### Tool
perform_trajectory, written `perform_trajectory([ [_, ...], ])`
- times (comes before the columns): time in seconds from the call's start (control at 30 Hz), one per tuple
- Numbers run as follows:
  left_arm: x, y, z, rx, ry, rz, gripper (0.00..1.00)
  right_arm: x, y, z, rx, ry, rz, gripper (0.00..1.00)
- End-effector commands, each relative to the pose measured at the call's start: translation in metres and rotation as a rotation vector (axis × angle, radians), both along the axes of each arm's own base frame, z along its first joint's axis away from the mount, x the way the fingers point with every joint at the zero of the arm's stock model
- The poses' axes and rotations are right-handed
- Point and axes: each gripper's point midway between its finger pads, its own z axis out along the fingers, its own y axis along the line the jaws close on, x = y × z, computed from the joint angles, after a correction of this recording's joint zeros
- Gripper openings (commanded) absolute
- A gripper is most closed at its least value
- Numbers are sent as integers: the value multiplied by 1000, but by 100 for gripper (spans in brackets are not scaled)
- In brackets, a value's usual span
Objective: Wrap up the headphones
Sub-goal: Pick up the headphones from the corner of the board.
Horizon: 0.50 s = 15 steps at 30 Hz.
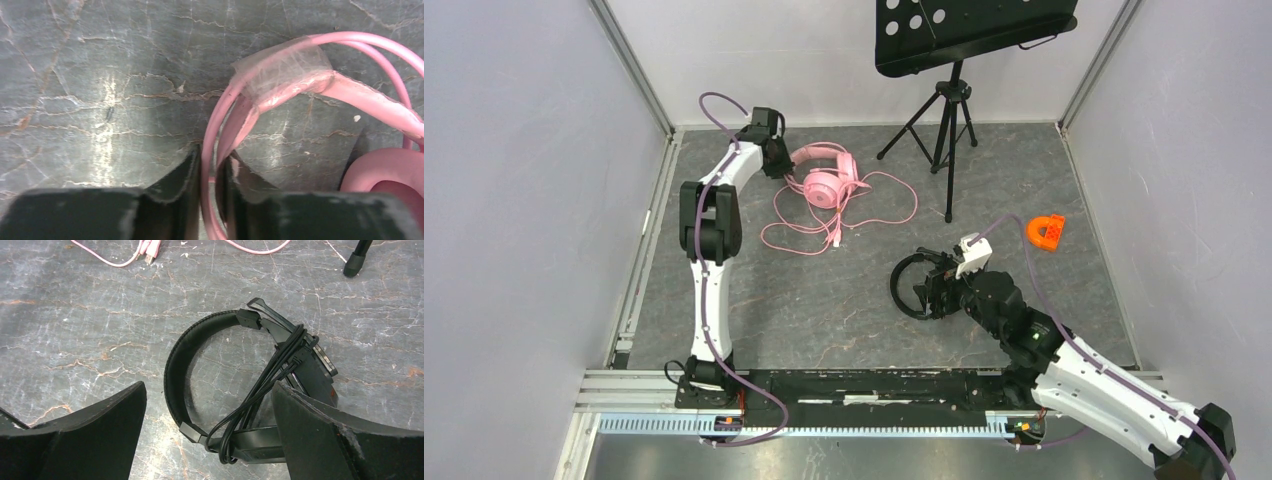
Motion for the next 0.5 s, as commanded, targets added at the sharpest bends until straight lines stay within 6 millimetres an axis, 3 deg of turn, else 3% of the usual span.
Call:
perform_trajectory([
  [0.0,12,-2,59,17,-128,-93,15,1,8,18,82,-31,11,98],
  [0.07,10,0,86,27,-177,-103,3,0,12,21,115,-32,19,98],
  [0.27,-10,10,168,92,-332,-98,2,-6,23,20,167,-12,67,98],
  [0.47,-53,18,232,265,-447,-95,2,-8,31,30,217,-28,100,98],
])
